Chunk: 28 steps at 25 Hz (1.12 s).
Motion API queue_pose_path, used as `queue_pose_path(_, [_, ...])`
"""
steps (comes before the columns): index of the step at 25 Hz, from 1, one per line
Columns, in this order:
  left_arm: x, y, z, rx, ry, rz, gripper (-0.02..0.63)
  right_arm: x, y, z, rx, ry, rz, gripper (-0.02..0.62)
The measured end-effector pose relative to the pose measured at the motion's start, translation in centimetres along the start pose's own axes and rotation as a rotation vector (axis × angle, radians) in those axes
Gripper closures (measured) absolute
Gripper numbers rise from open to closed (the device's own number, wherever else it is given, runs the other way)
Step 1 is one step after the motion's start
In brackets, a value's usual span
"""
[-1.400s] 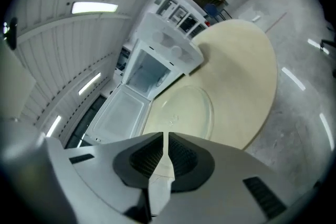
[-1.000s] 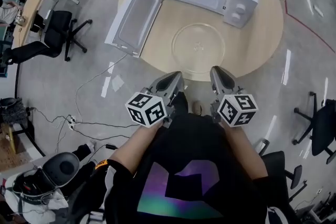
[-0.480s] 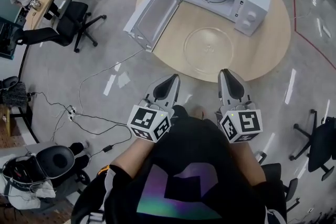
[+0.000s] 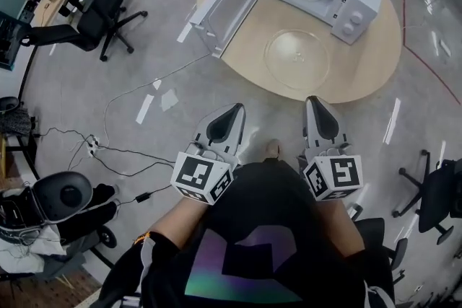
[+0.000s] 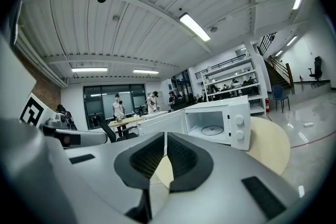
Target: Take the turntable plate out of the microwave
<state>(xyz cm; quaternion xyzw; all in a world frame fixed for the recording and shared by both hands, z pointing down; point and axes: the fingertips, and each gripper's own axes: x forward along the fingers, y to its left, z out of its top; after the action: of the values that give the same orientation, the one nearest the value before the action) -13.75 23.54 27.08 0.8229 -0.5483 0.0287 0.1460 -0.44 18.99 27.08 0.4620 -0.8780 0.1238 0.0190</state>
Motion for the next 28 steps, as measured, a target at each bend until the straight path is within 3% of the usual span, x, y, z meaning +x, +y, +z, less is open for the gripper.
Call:
queue_pose_path(7, [-7.0,0.1,-1.2,-0.02,-0.007,0.017,0.558,-3.7,6.2,-0.8,-0.023,0.02,0.013,0.567])
queue_pose_path(17, [-13.3,-2.5,-4.3,-0.044,0.013,-0.045,0.558,-10.1,10.3,-3.1,-0.058,0.033,-0.032,0.568])
queue_pose_path(28, [-14.9,-7.1,-3.8,0.011,-0.008,0.009,0.558,-15.1,9.3,-1.2,-0.086,-0.015,-0.008,0.568])
